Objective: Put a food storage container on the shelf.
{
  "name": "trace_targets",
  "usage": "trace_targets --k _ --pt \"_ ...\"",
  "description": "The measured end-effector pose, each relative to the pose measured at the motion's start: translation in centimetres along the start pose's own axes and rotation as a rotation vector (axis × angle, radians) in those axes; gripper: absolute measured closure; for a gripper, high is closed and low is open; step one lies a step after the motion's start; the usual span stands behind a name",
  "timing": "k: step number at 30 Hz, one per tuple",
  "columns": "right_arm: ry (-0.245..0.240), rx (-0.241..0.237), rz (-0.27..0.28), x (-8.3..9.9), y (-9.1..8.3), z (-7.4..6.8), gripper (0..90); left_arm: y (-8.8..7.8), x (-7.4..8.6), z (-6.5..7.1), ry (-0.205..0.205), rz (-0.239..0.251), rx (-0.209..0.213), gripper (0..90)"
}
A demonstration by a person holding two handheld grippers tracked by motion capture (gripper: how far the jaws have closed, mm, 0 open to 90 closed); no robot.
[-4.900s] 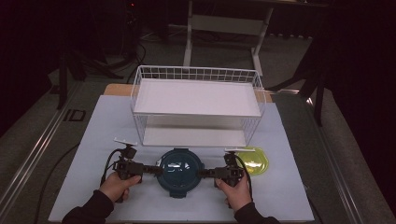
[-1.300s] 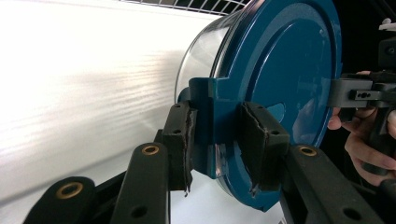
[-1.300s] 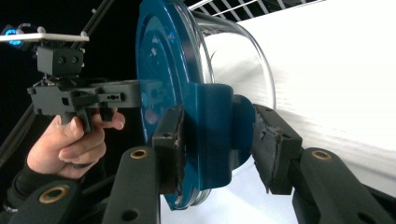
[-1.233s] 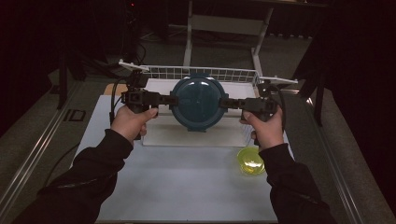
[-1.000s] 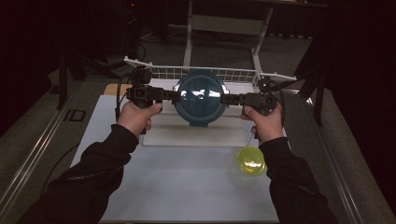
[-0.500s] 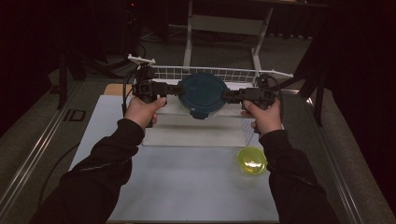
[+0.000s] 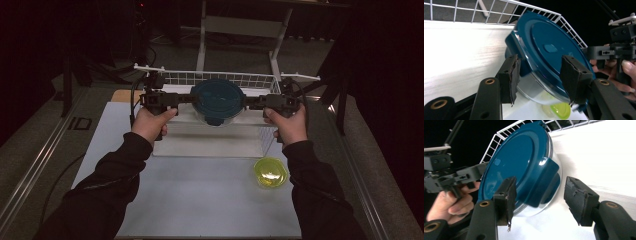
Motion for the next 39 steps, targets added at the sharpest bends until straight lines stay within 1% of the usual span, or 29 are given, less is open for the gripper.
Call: trace_targets --k 2,3,4,5,6,7,10,11,13,15,16,17,18,19,21,22,23,24,25,26,27,28,30,31,33,34,36,38,39 --pt "-0.04 0.022 0.013 0.2 -0.5 -0.5 42.1 -0.7 0.3 0.1 0.006 0.016 0.007 47.0" --pt "-0.056 0.022 0.019 0.4 -0.8 -0.7 42.0 -1.1 0.5 0.2 0.022 0.023 0.003 46.9" --pt "-0.075 0.025 0.023 0.6 -1.0 -1.0 41.9 -1.5 0.7 0.4 0.039 0.033 0.009 46.4" --pt "-0.102 0.037 0.026 0.8 -1.2 -1.3 41.4 -1.8 0.9 0.6 0.045 0.042 0.025 45.9" --pt "-0.125 0.046 0.03 0.9 -1.3 -1.6 40.6 -2.1 1.2 0.7 0.049 0.043 0.029 45.7" --pt "-0.139 0.045 0.037 1.1 -1.4 -1.8 41.1 -2.3 1.5 0.8 0.059 0.051 0.033 44.1" --pt "-0.174 0.025 0.05 1.7 -1.7 -2.7 41.5 -2.8 2.5 1.3 0.105 0.066 0.047 42.5" --pt "-0.185 0.015 0.055 1.9 -1.8 -3.1 41.8 -3.0 2.9 1.4 0.122 0.071 0.059 42.5" --pt "-0.214 0.001 0.046 2.3 -1.8 -3.9 42.2 -3.3 3.6 1.7 0.148 0.088 0.073 40.2" --pt "-0.247 -0.009 0.034 3.0 -1.5 -4.8 41.4 -3.7 4.3 2.0 0.161 0.105 0.1 38.7" --pt "-0.27 -0.012 0.025 3.3 -1.2 -5.2 41.3 -3.8 4.6 2.1 0.165 0.116 0.107 38.1" --pt "-0.27 -0.012 0.025 3.3 -1.2 -5.2 41.3 -3.8 4.6 2.1 0.165 0.116 0.107 37.8" --pt "-0.283 -0.019 0.015 3.7 -1.0 -5.6 41.6 -4.0 5.3 2.2 0.159 0.115 0.138 37.8" --pt "-0.3 -0.039 -0.001 4.5 -0.4 -6.3 43.9 -4.1 5.6 2.2 0.167 0.113 0.15 35.6" --pt "-0.311 -0.062 -0.015 5.2 0.2 -6.9 45.4 -4.3 6.5 2.2 0.182 0.13 0.185 31.9" --pt "-0.318 -0.07 -0.022 5.6 0.5 -7.2 48.5 -4.4 7.0 2.2 0.196 0.137 0.195 31.1" --pt "-0.326 -0.077 -0.042 6.0 0.9 -7.5 50.7 -4.4 7.4 2.1 0.208 0.145 0.2 29.6" --pt "-0.335 -0.08 -0.056 6.4 1.4 -7.7 52.1 -4.4 7.9 2.0 0.22 0.155 0.194 28.2" --pt "-0.346 -0.072 -0.066 6.8 1.7 -7.9 58.0 -4.4 8.5 1.9 0.228 0.16 0.19 25.3" --pt "-0.358 -0.066 -0.086 7.2 2.2 -8.1 61.4 -4.3 9.0 1.9 0.242 0.159 0.188 19.2" --pt "-0.364 -0.062 -0.093 7.5 2.6 -8.2 65.6 -4.2 9.7 1.8 0.258 0.154 0.171 12.4" --pt "-0.371 -0.054 -0.096 7.8 3.0 -8.3 75.0 -4.1 10.0 1.8 0.265 0.152 0.16 8.5" --pt "-0.374 -0.048 -0.115 8.1 3.7 -8.4 81.6 -4.2 11.0 1.8 0.293 0.154 0.132 0.0" --pt "-0.367 -0.044 -0.12 8.2 4.0 -8.3 84.5 -4.3 11.5 1.7 0.298 0.155 0.126 0.0" --pt "-0.348 -0.044 -0.123 8.2 4.6 -8.1 86.4 -4.4 12.7 1.5 0.287 0.158 0.137 0.0" --pt "-0.335 -0.048 -0.116 8.1 4.8 -7.9 88.8 -4.4 13.1 1.4 0.289 0.155 0.133 0.0" --pt "-0.334 -0.036 -0.115 8.1 5.1 -7.6 89.4 -4.2 14.3 1.2 0.301 0.134 0.132 0.0" --pt "-0.328 -0.022 -0.112 8.0 5.3 -7.3 89.5 -4.0 15.4 1.0 0.306 0.13 0.119 0.0" --pt "-0.326 -0.014 -0.109 7.9 5.4 -7.1 89.6 -3.9 15.9 1.0 0.306 0.126 0.12 0.0"
Point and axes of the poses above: each handheld gripper's, and its own axes: y roughly forward along the jaws, x roughly out of its underside, z roughly to its right, the point moved 4 cm from there along y, roughly forward along the jaws, and after that the axes turned 11 degrees about -x, right-handed, at the moved point
